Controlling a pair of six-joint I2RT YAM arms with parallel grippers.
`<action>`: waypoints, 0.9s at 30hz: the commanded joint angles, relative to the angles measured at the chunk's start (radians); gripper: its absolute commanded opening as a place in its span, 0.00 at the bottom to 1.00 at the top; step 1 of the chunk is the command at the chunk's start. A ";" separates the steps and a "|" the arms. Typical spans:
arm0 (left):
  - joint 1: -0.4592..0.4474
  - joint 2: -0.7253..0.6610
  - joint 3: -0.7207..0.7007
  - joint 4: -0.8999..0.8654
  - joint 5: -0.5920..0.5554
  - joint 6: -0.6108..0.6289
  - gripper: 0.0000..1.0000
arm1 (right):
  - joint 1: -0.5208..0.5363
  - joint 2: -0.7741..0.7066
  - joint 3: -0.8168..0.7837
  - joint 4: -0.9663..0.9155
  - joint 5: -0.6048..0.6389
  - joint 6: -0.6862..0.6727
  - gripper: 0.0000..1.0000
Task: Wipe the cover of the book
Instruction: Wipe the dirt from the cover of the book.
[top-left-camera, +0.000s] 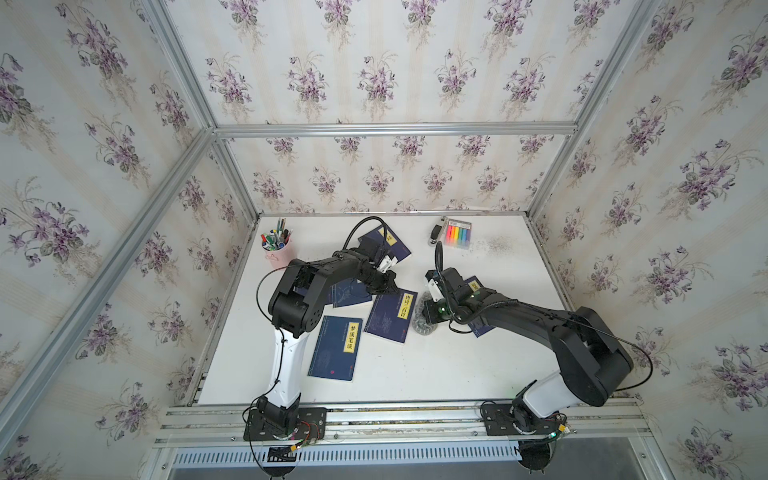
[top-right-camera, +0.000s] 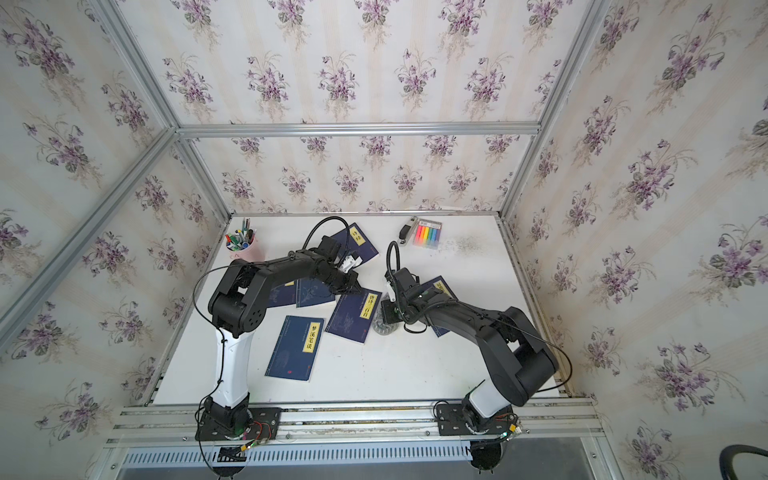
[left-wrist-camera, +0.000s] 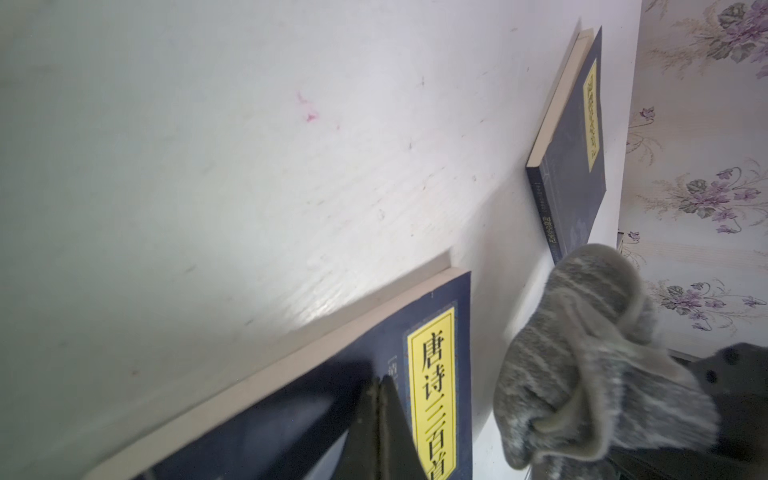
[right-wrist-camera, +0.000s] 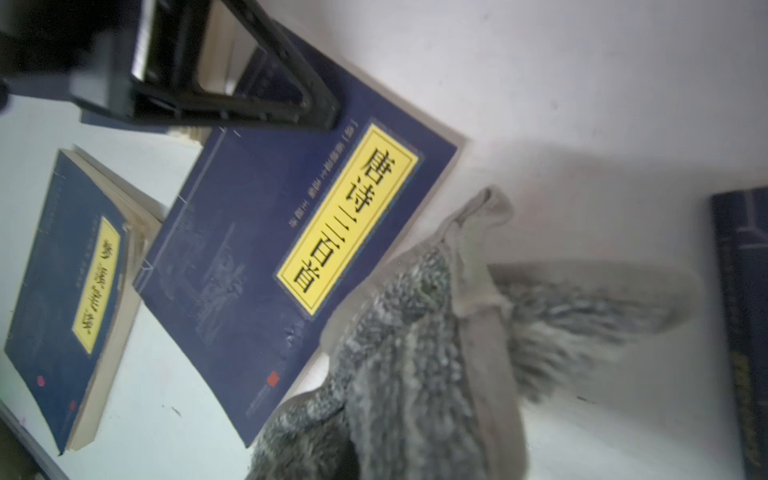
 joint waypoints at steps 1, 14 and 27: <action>-0.005 0.034 -0.019 -0.094 -0.258 0.016 0.00 | 0.000 -0.016 0.059 -0.009 0.039 0.000 0.00; -0.005 0.036 -0.016 -0.098 -0.254 0.020 0.00 | 0.061 0.179 0.177 0.071 -0.164 0.007 0.09; -0.004 0.036 -0.014 -0.101 -0.253 0.021 0.00 | 0.071 0.147 0.212 -0.013 -0.047 -0.052 0.64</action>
